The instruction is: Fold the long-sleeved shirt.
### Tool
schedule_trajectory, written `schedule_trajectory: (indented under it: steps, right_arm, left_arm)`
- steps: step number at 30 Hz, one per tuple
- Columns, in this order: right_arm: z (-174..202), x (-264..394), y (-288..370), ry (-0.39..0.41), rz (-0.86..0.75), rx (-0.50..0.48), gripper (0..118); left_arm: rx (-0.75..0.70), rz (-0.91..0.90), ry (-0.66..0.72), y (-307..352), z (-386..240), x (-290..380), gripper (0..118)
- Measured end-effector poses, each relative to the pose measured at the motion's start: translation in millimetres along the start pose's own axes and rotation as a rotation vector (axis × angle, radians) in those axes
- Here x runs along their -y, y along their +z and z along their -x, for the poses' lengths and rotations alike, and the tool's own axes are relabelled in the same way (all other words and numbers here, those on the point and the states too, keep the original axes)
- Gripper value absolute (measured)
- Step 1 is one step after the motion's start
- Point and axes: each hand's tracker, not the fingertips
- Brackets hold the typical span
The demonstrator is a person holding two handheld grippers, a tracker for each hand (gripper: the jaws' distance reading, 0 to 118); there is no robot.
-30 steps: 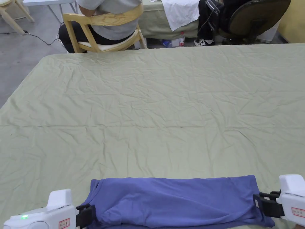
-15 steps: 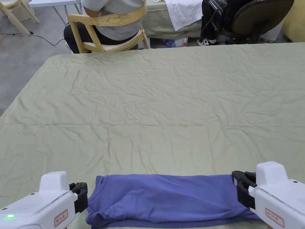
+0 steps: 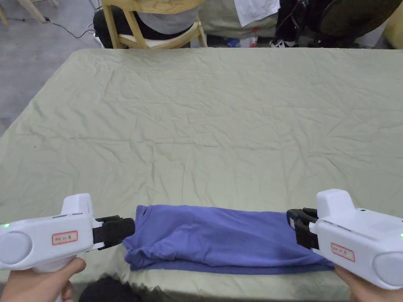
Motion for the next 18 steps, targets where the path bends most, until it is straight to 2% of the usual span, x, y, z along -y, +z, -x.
schedule_trajectory:
  steps: [3, 9, 10, 11, 13, 14, 18]
  right_arm:
    - [11.6, -1.4, -7.5, 0.013, 0.017, -0.012, 0]
    - [32.4, -3.1, -22.3, 0.028, 0.064, -0.018, 0]
    - [35.6, -3.6, -25.1, 0.03, 0.072, -0.017, 0]
    - [37.2, -3.7, -26.5, 0.032, 0.077, -0.015, 0]
    - [39.9, -4.2, -31.4, 0.033, 0.095, -0.012, 0]
    - [40.6, -4.2, -33.6, 0.033, 0.1, -0.01, 0]
    - [40.4, -3.8, -40.2, 0.03, 0.127, 0.001, 0]
  left_arm:
    - [0.098, 0.054, 0.048, -6.9, 27.7, -8.1, 0]
    - [0.162, 0.146, 0.049, -27.2, 66.8, -15.4, 0]
    - [0.178, 0.165, 0.041, -32.0, 71.3, -17.7, 3]
    - [0.204, 0.174, 0.034, -34.9, 73.9, -19.1, 17]
    - [0.199, 0.167, 0.033, -46.0, 86.1, -25.0, 67]
    - [0.195, 0.163, 0.043, -51.4, 93.4, -27.4, 80]
    - [0.149, 0.162, 0.048, -70.2, 116.8, -38.6, 80]
